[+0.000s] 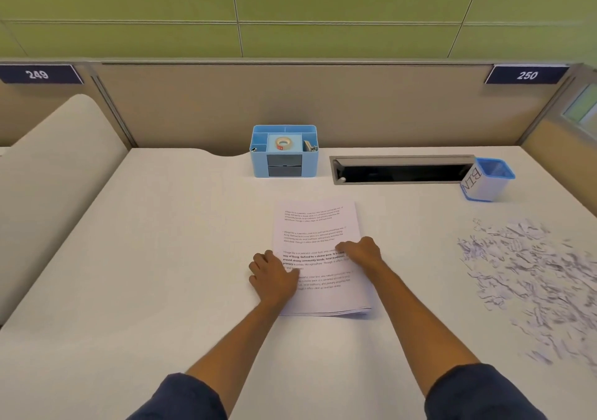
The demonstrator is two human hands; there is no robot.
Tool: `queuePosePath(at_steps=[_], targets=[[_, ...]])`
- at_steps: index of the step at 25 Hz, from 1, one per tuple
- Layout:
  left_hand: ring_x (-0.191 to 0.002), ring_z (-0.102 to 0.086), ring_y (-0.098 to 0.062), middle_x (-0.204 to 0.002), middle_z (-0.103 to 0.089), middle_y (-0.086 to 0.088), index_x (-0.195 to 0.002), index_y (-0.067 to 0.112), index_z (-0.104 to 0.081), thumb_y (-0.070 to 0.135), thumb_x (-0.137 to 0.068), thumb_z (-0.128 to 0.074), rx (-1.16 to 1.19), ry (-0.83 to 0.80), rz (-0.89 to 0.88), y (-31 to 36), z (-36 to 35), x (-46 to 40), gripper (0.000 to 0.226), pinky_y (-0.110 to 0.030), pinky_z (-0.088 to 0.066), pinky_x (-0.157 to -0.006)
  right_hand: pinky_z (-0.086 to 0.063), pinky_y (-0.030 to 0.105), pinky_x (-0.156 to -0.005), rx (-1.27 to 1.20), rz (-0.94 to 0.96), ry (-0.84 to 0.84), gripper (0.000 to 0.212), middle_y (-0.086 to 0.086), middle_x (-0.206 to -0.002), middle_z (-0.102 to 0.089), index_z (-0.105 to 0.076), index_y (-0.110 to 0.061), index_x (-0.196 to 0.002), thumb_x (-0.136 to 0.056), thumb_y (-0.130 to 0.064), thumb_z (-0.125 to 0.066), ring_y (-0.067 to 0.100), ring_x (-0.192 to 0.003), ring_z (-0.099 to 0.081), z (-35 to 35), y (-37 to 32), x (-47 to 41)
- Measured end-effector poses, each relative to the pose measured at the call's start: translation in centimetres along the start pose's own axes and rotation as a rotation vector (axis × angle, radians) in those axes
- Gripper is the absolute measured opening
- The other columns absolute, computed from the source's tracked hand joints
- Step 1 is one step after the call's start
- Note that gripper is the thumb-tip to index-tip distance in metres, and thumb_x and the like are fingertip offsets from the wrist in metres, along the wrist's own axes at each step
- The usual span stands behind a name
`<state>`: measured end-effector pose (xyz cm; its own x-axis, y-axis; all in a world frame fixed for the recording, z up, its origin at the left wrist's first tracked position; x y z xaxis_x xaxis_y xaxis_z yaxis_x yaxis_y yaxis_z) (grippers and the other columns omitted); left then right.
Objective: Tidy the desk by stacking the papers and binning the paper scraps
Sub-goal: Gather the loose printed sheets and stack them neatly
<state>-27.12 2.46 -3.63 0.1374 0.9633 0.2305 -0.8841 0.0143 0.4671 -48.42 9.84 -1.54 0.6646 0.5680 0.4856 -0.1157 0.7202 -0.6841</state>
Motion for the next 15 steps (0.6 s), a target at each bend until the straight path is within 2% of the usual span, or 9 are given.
queuePosePath(at_steps=[2,7,9,11,13,15], targets=[[-0.126,-0.035,-0.029,-0.134,-0.038,-0.01,-0.134,0.008,-0.037,0.047,-0.085,-0.067,-0.019,0.011,-0.016,-0.1,0.0,0.1,0.069,-0.039,-0.035,-0.098,-0.05,0.036,-0.089,-0.03,-0.037,-0.001,0.059,0.015,-0.127,-0.055,-0.054,-0.004,-0.123,-0.075,-0.032,-0.073,0.03,-0.107,-0.057,-0.3,-0.3,-0.2],[-0.125,-0.036,-0.026,-0.134,-0.038,-0.008,-0.135,0.009,-0.035,0.051,-0.087,-0.062,-0.043,0.018,-0.046,-0.5,0.0,0.3,0.07,-0.037,-0.035,-0.097,-0.049,0.034,-0.082,-0.219,-0.06,0.049,0.052,0.015,-0.123,-0.06,-0.049,-0.001,-0.127,-0.083,-0.023,-0.067,0.033,-0.107,-0.06,-0.5,-1.7,0.4],[-0.125,-0.036,-0.026,-0.134,-0.038,-0.008,-0.136,0.009,-0.034,0.053,-0.086,-0.062,-0.032,0.021,-0.068,-0.8,0.0,0.2,0.072,-0.037,-0.034,-0.097,-0.049,0.032,-0.08,-0.209,-0.048,0.111,0.04,0.015,-0.12,-0.063,-0.056,-0.002,-0.121,-0.084,-0.016,-0.063,0.031,-0.1,-0.061,0.0,-1.7,0.6],[-0.125,-0.036,-0.026,-0.134,-0.038,-0.008,-0.136,0.01,-0.034,0.052,-0.085,-0.063,-0.019,0.021,-0.082,-1.1,-0.1,0.1,0.073,-0.037,-0.033,-0.098,-0.048,0.03,-0.078,-0.188,-0.002,0.134,0.027,0.013,-0.113,-0.066,-0.063,-0.005,-0.112,-0.085,-0.009,-0.059,0.028,-0.091,-0.06,0.2,-1.4,0.9],[-0.126,-0.036,-0.027,-0.135,-0.039,-0.008,-0.137,0.01,-0.035,0.049,-0.084,-0.066,0.008,0.004,-0.083,-1.2,0.1,-0.1,0.073,-0.037,-0.033,-0.099,-0.048,0.029,-0.08,-0.203,0.088,0.134,0.031,0.007,-0.113,-0.066,-0.063,-0.008,-0.117,-0.086,-0.007,-0.057,0.025,-0.095,-0.061,0.2,-1.6,1.5],[-0.13,-0.035,-0.028,-0.138,-0.04,-0.009,-0.138,0.01,-0.038,0.044,-0.083,-0.068,0.141,-0.055,-0.024,-1.6,0.4,-0.8,0.071,-0.04,-0.031,-0.103,-0.05,0.028,-0.08,-0.207,0.229,0.136,0.031,0.004,-0.115,-0.066,-0.062,-0.012,-0.12,-0.089,-0.009,-0.056,0.023,-0.097,-0.063,0.6,-2.2,2.7]])
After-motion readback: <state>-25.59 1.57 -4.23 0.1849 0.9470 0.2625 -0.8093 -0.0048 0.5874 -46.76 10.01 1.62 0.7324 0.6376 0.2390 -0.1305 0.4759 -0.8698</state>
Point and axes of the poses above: each hand's wrist, its own x-axis away from the middle knuckle, its own z-axis out of the back of the hand, y = z × x, the point moved 6 cm from there along -x, towards the middle knuckle
